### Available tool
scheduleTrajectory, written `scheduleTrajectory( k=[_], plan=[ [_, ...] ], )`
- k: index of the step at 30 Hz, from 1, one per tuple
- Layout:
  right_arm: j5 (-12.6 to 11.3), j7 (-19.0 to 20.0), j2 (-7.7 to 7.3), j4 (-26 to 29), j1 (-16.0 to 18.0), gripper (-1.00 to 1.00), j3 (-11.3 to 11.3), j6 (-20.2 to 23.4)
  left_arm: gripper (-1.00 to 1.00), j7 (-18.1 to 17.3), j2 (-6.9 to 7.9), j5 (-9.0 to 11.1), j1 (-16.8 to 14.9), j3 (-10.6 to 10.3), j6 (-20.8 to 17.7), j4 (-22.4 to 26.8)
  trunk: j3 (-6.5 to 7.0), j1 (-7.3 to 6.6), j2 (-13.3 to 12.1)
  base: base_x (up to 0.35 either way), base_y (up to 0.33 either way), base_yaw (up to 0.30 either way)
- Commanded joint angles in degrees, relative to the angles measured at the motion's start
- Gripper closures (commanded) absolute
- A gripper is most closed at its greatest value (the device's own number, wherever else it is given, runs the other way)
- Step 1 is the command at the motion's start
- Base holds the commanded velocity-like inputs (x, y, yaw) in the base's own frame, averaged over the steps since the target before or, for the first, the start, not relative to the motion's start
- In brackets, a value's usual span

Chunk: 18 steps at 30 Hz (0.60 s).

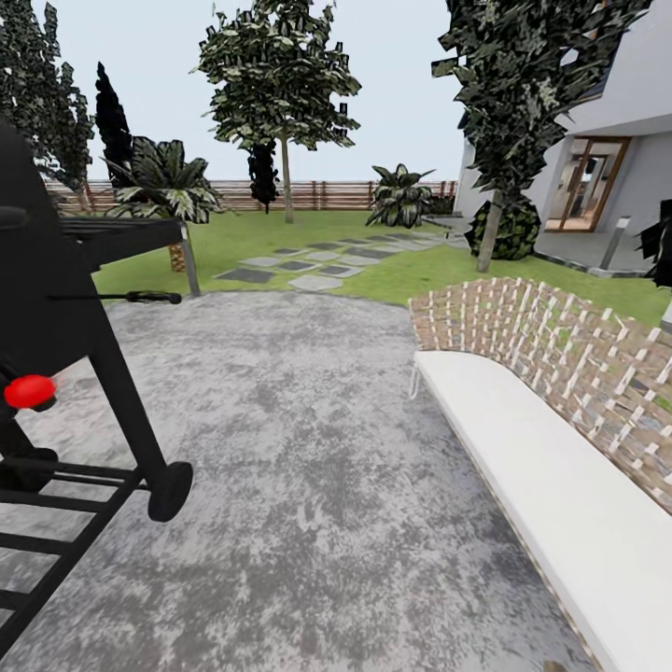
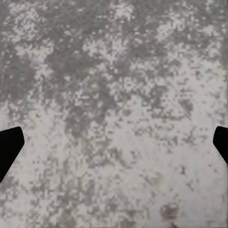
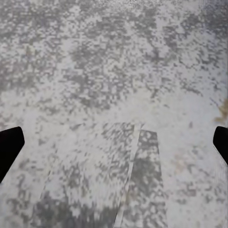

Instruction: In the garden, pick up the pesticide atomizer on the floor and spray pesticide onto both trees until each tree trunk is fully covered.

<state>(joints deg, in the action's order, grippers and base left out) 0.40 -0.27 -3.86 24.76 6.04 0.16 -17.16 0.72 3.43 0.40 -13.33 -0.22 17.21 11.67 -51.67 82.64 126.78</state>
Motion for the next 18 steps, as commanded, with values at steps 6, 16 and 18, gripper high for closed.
scheduleTrajectory(
  k=[6,16,18],
  plan=[
    [0.04,-0.01,-0.01,-0.05,0.03,-1.00,0.02,-0.16,-1.00,0.07,0.00,0.04,-0.03,-0.04,0.19,-0.02,0.03,0.02,0.02,0.338,0.000,0.000],
    [0.10,-0.07,-0.01,-0.07,0.03,-1.00,0.02,-0.16,-1.00,0.07,0.00,0.04,-0.03,-0.04,0.19,-0.06,0.04,0.02,0.02,0.338,0.000,0.000],
    [0.05,-0.07,-0.01,-0.07,0.03,-1.00,0.02,-0.16,-1.00,0.07,0.01,0.04,-0.03,-0.04,0.19,-0.01,0.04,0.02,0.02,0.339,0.000,0.000]
  ],
)
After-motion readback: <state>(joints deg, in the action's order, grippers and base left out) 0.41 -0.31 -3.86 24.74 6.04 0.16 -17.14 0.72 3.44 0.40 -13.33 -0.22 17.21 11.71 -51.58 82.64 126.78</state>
